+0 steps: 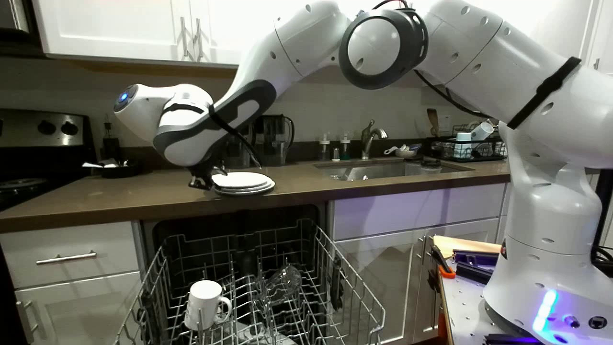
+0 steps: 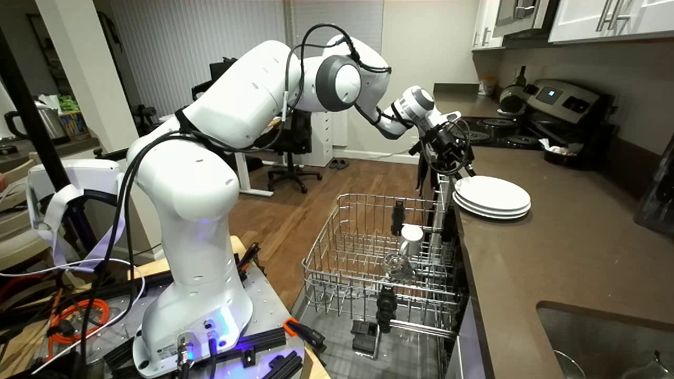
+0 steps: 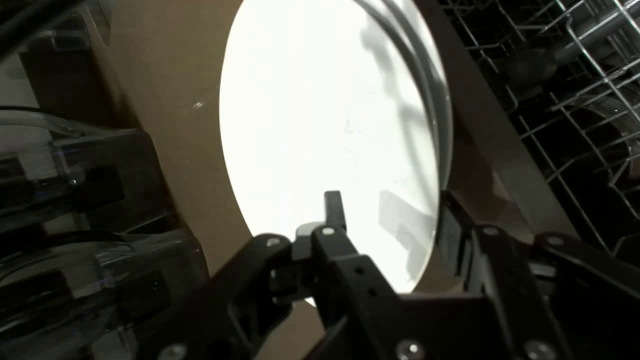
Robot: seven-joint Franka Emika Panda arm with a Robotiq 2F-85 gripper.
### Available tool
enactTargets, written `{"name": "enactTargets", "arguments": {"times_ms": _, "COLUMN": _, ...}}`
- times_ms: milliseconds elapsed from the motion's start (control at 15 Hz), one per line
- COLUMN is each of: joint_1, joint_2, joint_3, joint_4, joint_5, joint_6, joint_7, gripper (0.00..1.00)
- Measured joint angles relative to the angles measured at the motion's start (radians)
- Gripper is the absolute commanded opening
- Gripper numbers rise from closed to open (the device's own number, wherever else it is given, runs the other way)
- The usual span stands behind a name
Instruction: Move the white plate from the plate dryer and put it on top of the two plates on the counter
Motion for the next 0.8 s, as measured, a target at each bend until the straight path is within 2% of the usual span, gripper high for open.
{"name": "enactTargets", "arguments": {"times_ms": 400, "joint_1": -0.027, "joint_2": -0.049, "joint_3": 0.001, "joint_4": -0.059, "joint_5": 0.071, "joint_6": 0.076, "joint_7": -0.007, "gripper": 0.5}}
{"name": "enactTargets", "arguments": {"times_ms": 667, "joint_1": -0.047, "joint_2": -0.078, "joint_3": 0.001, "joint_4": -0.086, "joint_5": 0.129, "joint_6": 0.124, "joint_7": -0.026, "gripper": 0.55}}
{"name": "enactTargets", "arguments": {"times_ms": 800, "joint_1": -0.053, "joint_2": -0.093, "joint_3": 0.0, "joint_4": -0.093, "joint_5": 0.157, "joint_6": 0.144, "joint_7": -0.04, "gripper": 0.55}}
